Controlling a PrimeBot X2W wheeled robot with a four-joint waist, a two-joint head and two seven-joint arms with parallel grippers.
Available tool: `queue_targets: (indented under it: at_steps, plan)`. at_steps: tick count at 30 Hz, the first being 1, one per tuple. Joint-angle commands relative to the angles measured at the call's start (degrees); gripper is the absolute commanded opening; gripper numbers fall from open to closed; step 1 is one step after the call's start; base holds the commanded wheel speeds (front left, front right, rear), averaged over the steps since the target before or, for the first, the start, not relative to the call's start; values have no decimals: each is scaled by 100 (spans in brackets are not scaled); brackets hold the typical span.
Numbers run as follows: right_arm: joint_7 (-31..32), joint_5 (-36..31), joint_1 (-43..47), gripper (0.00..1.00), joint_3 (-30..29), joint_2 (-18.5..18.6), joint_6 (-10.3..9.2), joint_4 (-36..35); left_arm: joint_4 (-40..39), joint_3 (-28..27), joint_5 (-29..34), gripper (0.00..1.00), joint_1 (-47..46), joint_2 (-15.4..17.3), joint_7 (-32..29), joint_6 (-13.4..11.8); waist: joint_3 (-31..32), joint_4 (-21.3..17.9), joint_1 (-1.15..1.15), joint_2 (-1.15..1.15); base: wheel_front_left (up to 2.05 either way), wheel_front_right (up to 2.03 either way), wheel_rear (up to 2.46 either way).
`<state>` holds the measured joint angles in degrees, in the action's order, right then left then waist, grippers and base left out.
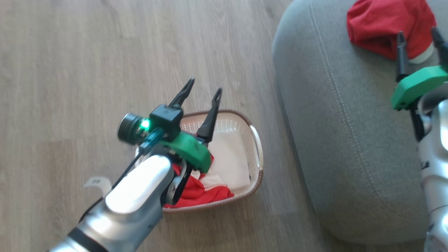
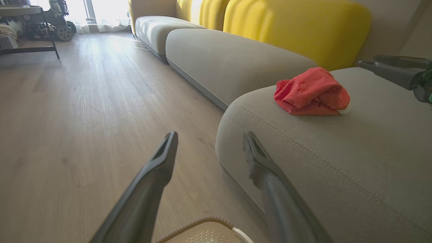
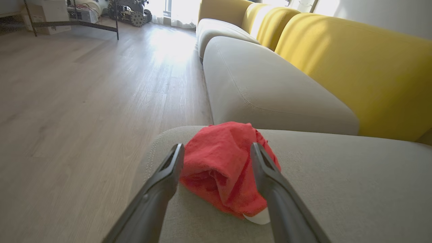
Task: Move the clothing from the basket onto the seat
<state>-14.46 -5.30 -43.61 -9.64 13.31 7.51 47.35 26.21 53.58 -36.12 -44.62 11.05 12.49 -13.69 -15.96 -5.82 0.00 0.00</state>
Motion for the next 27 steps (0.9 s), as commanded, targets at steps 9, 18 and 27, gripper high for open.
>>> queue_targets:
  at_steps: [9, 18, 27]
  plan:
    - [-45, 487, 371, 100, 571, -354, -2, -322, -246, -628, -242, 100, 736, 381, 215, -266, 850, 491, 0, 0, 0, 0, 0]
    - [-49, 717, 1138, 100, 747, -858, -2, -1098, -438, -1020, -267, 100, 1554, 783, 247, -525, 1339, 767, 0, 0, 0, 0, 0]
    - [-39, 911, 2329, 100, 865, -1038, -2, -2176, -1051, -1585, -173, 100, 2518, 1091, 250, -902, 1612, 963, 0, 0, 0, 0, 0]
